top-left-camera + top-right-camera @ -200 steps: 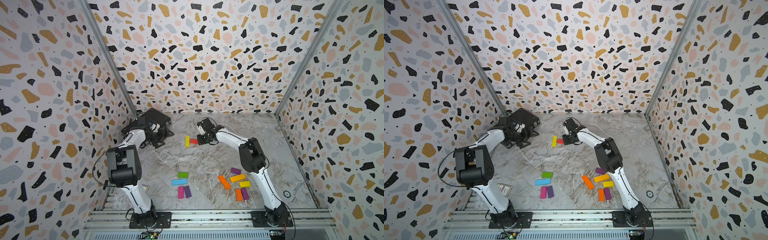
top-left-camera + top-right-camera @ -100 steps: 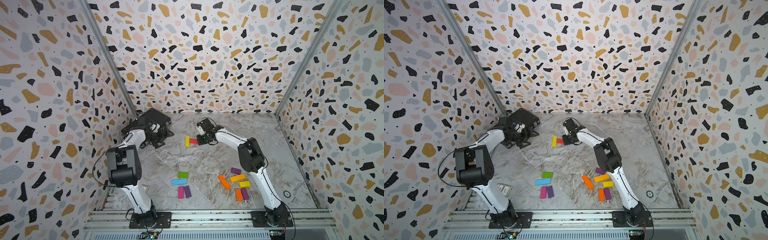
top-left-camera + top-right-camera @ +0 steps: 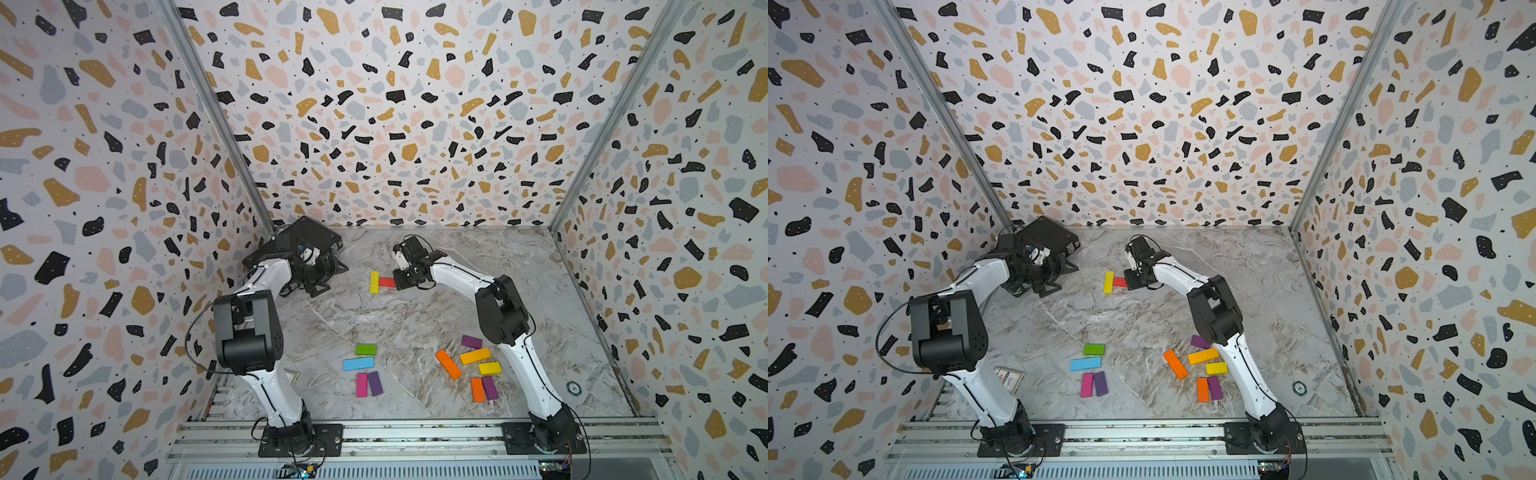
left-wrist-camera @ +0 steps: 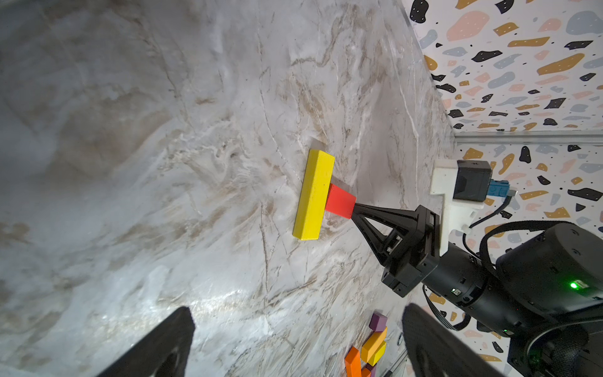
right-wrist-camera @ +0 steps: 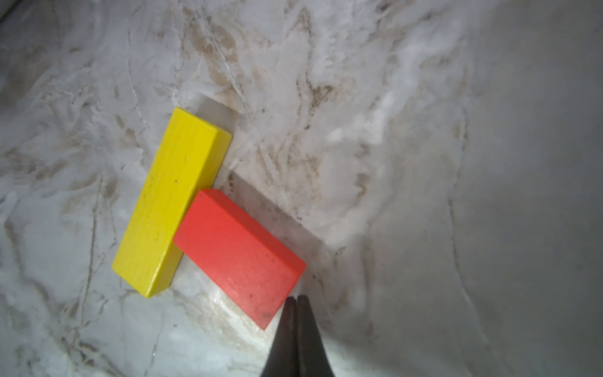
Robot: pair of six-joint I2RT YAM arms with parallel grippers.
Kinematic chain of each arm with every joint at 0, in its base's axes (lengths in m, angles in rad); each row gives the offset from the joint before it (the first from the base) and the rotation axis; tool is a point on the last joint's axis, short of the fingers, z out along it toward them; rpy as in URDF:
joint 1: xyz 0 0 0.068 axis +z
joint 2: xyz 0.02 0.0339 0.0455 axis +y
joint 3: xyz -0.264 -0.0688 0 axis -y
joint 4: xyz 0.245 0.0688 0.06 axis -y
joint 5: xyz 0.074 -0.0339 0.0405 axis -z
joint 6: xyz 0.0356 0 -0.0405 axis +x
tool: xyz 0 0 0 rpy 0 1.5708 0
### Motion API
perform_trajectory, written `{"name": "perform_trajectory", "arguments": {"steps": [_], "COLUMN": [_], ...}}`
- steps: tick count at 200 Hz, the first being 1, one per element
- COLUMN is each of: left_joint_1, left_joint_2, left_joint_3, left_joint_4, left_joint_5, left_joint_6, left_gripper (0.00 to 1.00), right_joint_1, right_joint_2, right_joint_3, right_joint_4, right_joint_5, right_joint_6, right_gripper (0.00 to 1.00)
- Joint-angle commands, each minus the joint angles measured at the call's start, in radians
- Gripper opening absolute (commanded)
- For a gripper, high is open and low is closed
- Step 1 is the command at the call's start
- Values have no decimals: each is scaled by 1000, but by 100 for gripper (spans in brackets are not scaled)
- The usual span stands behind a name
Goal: Assemble the letter t with building blocks
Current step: Adjust the building block at the center of the board.
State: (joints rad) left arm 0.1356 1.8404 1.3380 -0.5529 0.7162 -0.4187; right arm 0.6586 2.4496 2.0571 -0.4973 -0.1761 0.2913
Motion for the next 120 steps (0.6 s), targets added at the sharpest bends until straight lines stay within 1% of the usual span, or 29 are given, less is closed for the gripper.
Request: {"name": "perform_trajectory", "arguments": {"steps": [1,66,94,120], "left_joint_1": [-5,-5,-5,-16], "left_joint_2": [-10,-11,-9,-20], "left_joint_3": [23,25,27,27], "left_joint_4": [-7,-10,-11,-16], "left_joint_5": [-3,-3,-3,-7], "left_joint_6": [17,17,22,66], "left_gripper": [100,100,99,99], "right_joint_1": [4,5,5,4], "right_joint_2": [3,12,4,-46], "right_joint_3": [47,66,66,12], "right_joint_4": [-9,-19,-39,-30], "right_joint_5": [12,11,30,60], "right_joint_6": [-12,-14,-27,-49], "right_gripper": [0,0,0,0]}}
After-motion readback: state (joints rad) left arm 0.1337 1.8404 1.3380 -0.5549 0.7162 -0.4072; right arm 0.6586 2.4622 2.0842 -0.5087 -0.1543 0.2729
